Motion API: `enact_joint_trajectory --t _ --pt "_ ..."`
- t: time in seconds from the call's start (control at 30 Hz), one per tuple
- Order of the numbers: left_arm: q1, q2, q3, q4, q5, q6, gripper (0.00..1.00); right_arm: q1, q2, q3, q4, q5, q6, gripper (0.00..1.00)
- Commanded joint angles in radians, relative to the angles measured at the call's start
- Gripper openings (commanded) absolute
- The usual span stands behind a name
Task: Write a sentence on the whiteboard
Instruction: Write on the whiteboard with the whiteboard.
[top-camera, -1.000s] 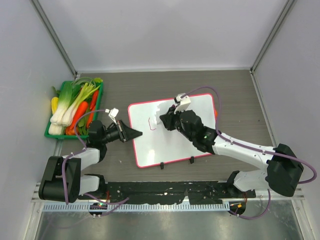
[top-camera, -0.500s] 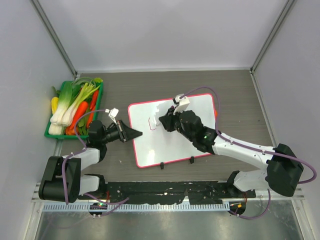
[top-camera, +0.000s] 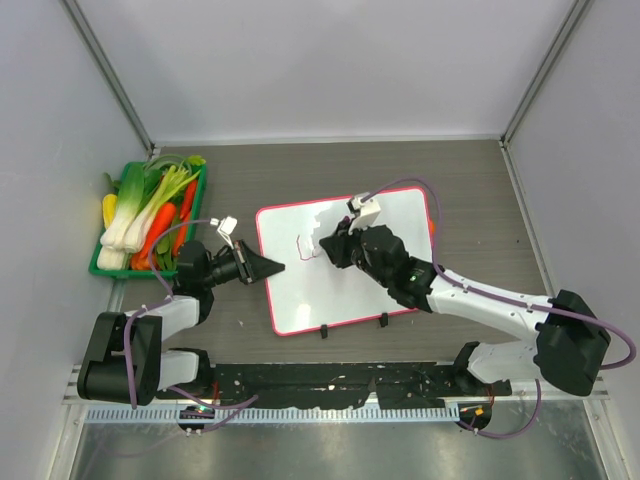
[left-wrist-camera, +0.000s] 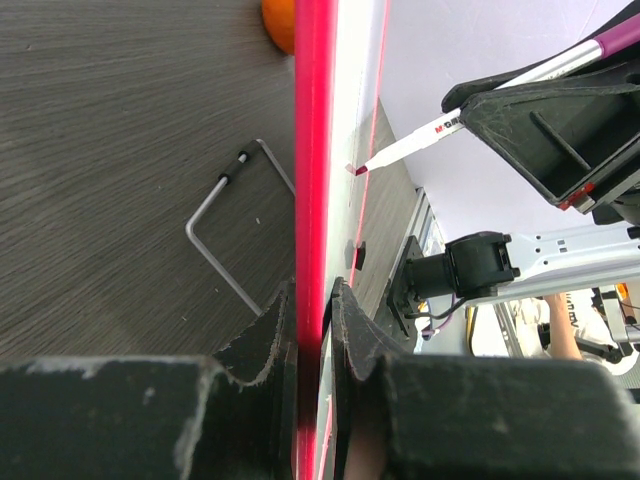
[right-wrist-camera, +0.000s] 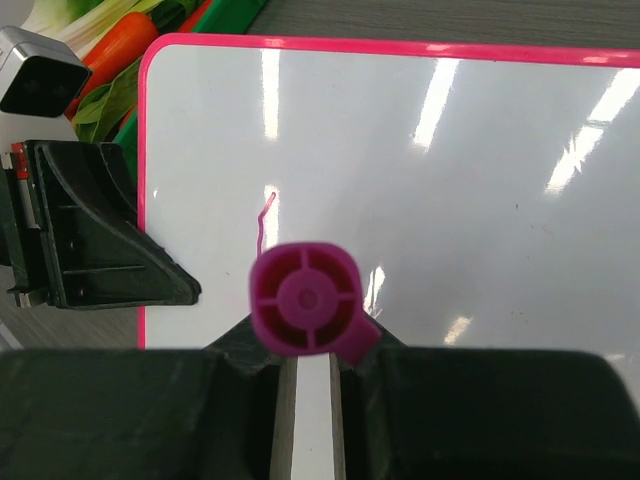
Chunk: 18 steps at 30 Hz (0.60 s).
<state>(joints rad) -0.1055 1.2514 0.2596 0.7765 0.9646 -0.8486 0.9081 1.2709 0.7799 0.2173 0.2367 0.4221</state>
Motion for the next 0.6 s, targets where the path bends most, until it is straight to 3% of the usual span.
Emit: enact_joint_trajectory --t 0.0,0.57 --pt "-0.011 0.005 0.001 -0.043 -0.067 0.109 0.00 -0.002 -0.027 -0.027 -0.021 0.068 -0.005 0.01" --pt "-0.010 0.003 0.001 -0.046 -0.067 0.111 0.00 -0.002 -0.013 0.041 -0.013 0.147 -0.020 0.01"
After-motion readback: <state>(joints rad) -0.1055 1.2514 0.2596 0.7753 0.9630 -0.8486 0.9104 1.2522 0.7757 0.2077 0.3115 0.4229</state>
